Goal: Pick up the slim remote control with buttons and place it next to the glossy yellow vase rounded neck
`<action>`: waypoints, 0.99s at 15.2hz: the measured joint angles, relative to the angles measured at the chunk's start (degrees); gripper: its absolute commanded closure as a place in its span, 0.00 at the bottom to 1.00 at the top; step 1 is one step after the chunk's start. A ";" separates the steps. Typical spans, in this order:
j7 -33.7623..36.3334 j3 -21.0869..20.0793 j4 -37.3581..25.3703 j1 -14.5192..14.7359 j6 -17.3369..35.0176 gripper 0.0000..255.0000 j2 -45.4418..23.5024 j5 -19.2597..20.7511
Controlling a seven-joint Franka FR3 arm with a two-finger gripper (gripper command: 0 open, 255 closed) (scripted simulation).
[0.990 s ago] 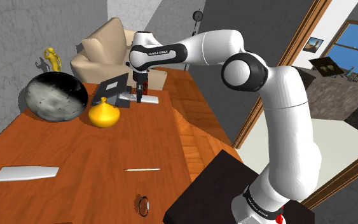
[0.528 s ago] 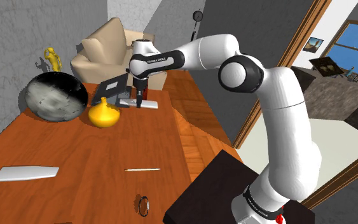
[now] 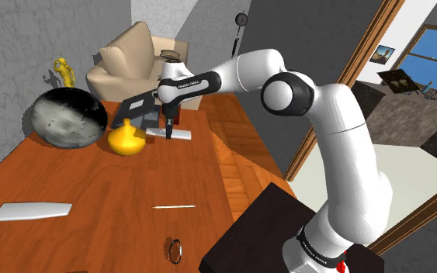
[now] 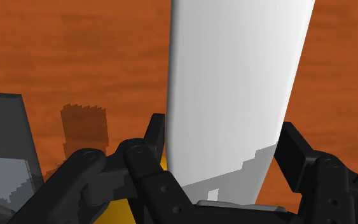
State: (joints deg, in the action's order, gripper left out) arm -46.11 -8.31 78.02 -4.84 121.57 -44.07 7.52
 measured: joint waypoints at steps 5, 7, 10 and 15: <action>0.18 0.23 0.06 0.15 2.31 1.00 -2.24 0.28; 0.25 0.33 0.00 0.21 3.18 1.00 -3.19 0.39; 0.34 0.48 0.42 0.25 4.90 1.00 -4.47 0.56; 0.50 0.74 -0.05 0.45 6.97 1.00 -7.03 0.83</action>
State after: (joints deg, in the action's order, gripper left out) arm -45.60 -7.57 77.97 -4.39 128.55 -51.10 8.35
